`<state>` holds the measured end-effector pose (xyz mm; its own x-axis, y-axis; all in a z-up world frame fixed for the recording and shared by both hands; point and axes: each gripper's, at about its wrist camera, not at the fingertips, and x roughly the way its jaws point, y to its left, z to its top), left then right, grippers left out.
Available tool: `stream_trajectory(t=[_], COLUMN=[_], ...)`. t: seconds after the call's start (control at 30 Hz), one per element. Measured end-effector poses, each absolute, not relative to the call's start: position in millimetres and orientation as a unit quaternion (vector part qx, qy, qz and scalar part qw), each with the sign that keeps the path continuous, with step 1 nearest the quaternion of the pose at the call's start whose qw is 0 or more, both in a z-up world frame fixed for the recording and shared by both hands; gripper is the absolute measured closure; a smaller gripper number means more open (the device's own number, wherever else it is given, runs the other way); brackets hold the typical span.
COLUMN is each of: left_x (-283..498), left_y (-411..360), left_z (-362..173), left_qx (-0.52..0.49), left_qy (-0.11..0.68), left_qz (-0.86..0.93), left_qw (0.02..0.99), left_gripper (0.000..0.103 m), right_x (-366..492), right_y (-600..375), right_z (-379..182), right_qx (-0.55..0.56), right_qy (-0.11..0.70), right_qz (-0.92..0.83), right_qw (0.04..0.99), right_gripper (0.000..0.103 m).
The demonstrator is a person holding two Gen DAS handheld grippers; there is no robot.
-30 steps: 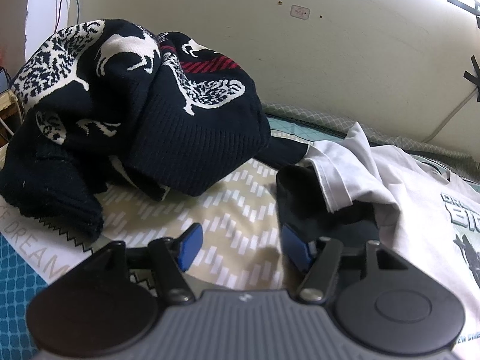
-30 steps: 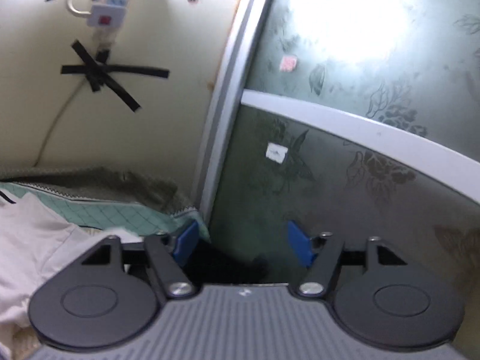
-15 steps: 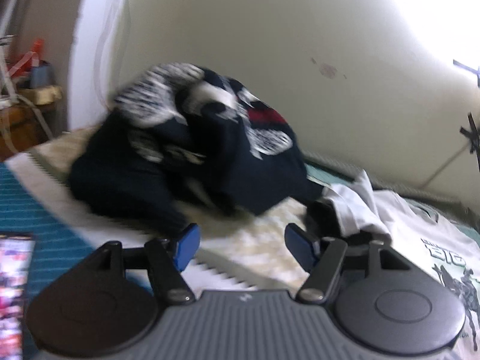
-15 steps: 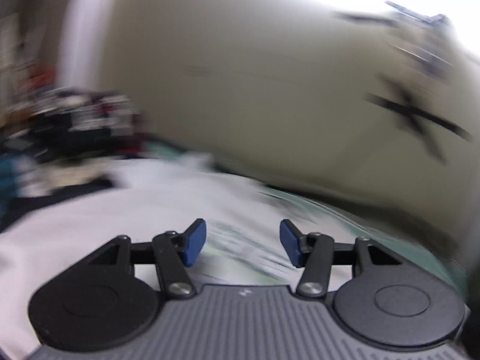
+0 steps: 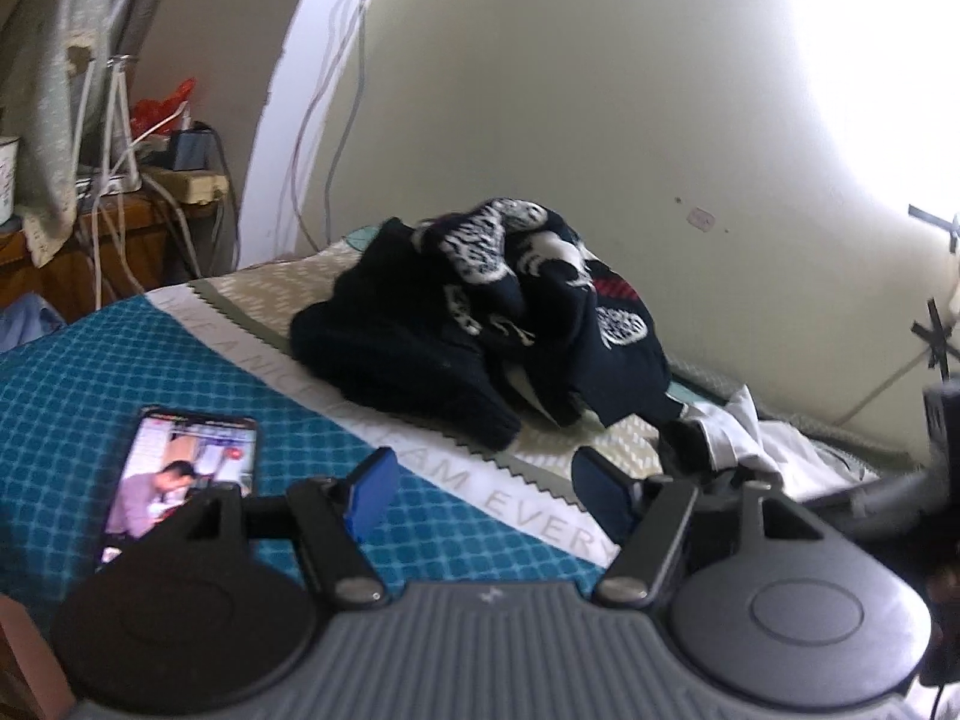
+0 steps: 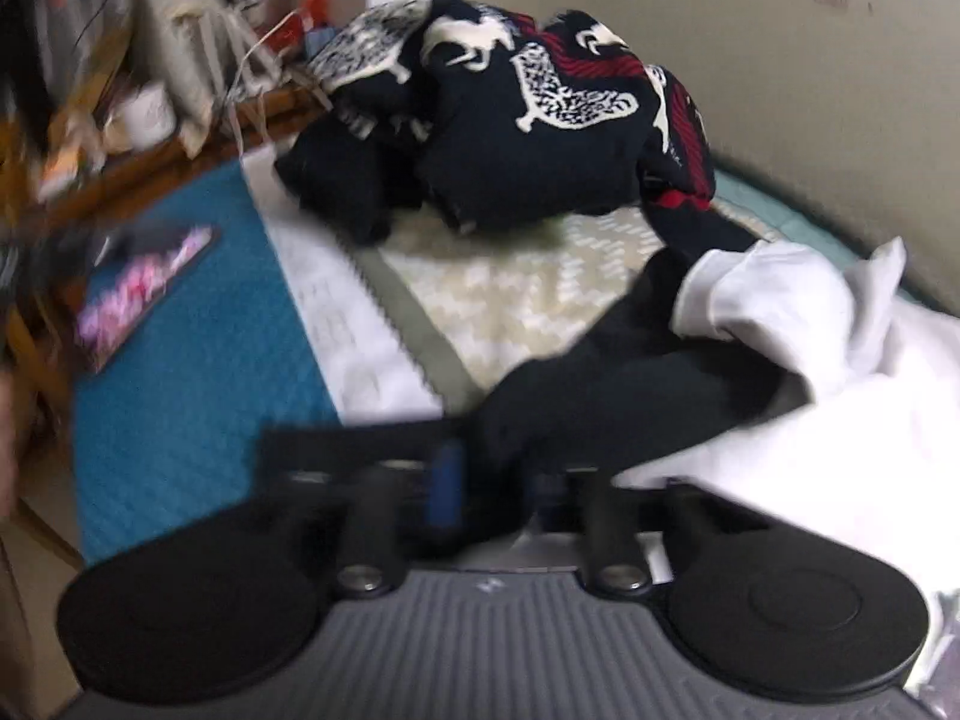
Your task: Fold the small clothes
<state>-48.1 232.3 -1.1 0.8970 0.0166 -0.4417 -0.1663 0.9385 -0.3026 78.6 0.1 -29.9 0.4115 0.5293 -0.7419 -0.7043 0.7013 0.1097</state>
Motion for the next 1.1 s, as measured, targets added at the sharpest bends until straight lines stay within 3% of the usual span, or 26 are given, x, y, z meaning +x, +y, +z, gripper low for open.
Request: stream_trajectory(t=[0.13,0.33,0.53,0.67,0.7,0.73,0.77,0.9,1.1], left_x=[-54.0,-61.9,-34.9,8.2,22.3,36.1,52.0,108.9,151.9], left_y=[243.0,245.9,218.5,176.4,163.2,149.3,133.8,63.7,-31.2], left_z=[4.0,11.3,23.1,36.3,38.2,39.1,39.3,28.2,-19.8], left_qx=[-0.181,-0.184,-0.171,-0.15,-0.145,-0.139,-0.131,-0.084,0.03], left_qy=[0.214,0.205,0.206,0.216,0.223,0.231,0.242,0.293,0.342], left_qz=[0.061,0.063,0.016,-0.036,-0.051,-0.066,-0.081,-0.121,-0.12], left_qw=[0.958,0.959,0.963,0.964,0.963,0.961,0.958,0.945,0.932], left_gripper=[0.037,0.037,0.037,0.037,0.037,0.037,0.037,0.037,0.039], right_x=[94.1,112.1,147.3,139.5,132.0,123.9,117.6,83.4,50.3], right_y=[35.6,23.7,-108.4,-232.8,-261.4,-283.7,-303.7,-367.6,-401.9], right_z=[4.7,96.1,154.4,145.8,133.8,119.6,101.4,35.0,3.5], right_qx=[-0.046,0.037,0.116,0.169,0.171,0.154,0.12,0.026,0.025], right_qy=[0.376,0.264,0.187,0.158,0.153,0.16,0.183,0.247,0.253], right_qz=[0.417,0.452,0.343,0.233,0.198,0.158,0.101,-0.033,-0.033], right_qw=[0.826,0.851,0.913,0.945,0.953,0.962,0.97,0.968,0.966], right_gripper=[0.103,0.103,0.103,0.1,0.088,0.052,0.038,0.037,0.037])
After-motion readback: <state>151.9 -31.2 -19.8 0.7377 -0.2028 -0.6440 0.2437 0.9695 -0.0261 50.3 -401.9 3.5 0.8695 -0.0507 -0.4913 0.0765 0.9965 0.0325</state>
